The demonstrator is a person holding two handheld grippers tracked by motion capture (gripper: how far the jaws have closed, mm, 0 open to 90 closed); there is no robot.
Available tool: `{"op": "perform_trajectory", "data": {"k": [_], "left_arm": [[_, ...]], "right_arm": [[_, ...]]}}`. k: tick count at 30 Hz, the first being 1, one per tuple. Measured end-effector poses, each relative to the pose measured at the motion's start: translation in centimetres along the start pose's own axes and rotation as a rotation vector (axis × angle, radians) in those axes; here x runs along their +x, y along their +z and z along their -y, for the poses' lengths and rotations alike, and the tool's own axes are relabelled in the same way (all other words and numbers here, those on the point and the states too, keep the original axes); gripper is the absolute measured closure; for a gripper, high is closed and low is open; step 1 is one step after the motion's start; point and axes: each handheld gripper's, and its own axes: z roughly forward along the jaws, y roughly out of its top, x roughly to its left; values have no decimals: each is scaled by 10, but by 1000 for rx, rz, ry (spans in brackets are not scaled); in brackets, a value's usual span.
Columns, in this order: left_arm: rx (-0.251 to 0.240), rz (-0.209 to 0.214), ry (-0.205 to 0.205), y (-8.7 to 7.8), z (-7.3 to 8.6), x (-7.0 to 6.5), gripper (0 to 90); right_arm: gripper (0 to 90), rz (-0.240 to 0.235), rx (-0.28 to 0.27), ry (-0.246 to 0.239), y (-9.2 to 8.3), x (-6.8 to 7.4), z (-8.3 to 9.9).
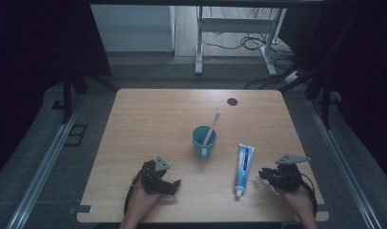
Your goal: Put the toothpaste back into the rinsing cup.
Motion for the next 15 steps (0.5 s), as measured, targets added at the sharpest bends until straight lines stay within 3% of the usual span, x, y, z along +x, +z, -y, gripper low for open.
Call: {"op": "perform_trajectory", "data": {"k": [6, 15], "left_arm": [[0, 0, 0, 0, 0, 0, 18], [0, 0, -1, 0, 0, 0, 18]], "right_arm": [[866, -53, 4, -15, 1, 5, -8], [873, -86, 6, -46, 4, 19, -24]]}}
